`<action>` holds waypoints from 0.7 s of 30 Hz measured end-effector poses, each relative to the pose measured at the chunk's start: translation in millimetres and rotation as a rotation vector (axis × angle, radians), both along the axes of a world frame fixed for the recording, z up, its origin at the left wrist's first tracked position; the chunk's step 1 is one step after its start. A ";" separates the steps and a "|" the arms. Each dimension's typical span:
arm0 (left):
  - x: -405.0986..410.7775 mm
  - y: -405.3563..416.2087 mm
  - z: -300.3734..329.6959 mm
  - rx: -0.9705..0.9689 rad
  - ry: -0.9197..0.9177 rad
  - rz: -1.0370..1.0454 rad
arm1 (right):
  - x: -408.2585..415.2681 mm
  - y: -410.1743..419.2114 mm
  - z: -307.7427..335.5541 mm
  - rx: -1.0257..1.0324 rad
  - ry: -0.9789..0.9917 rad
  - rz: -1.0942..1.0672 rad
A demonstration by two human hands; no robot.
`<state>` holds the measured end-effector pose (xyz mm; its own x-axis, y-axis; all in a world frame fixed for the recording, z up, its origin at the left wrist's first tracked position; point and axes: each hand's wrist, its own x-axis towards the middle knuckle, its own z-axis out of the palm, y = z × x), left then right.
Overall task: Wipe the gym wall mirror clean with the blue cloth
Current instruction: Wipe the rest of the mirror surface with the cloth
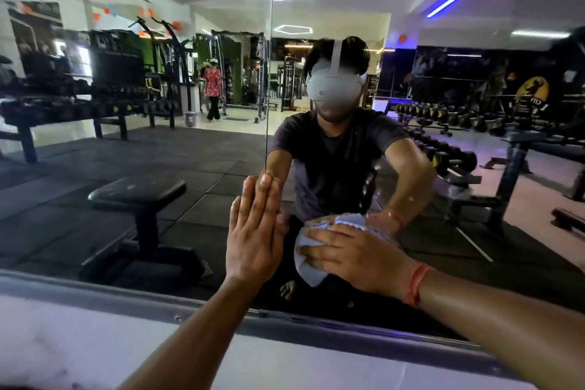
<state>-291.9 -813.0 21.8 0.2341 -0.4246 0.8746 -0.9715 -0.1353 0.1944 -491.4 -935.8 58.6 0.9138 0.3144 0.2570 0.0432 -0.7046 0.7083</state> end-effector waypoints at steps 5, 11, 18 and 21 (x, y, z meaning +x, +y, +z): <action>-1.4 7.4 -3.6 0.019 0.010 -0.015 | -21.6 -15.5 99.0 0.036 -0.538 0.002; -15.6 6.0 4.0 0.015 -0.006 0.013 | -39.8 -7.5 7.0 0.000 -0.328 -0.085; -32.1 -11.6 43.9 0.055 -0.234 -0.050 | -63.4 -19.0 95.3 0.114 -0.721 -0.165; -34.1 -18.9 65.7 0.055 -0.331 -0.068 | -51.0 -6.1 45.5 0.117 -0.617 -0.105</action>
<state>-326.0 -831.9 87.5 -0.0888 -0.4779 0.8739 -0.9879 -0.0700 -0.1386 -542.4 -941.8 104.1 0.6115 0.1690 0.7730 -0.4218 -0.7570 0.4991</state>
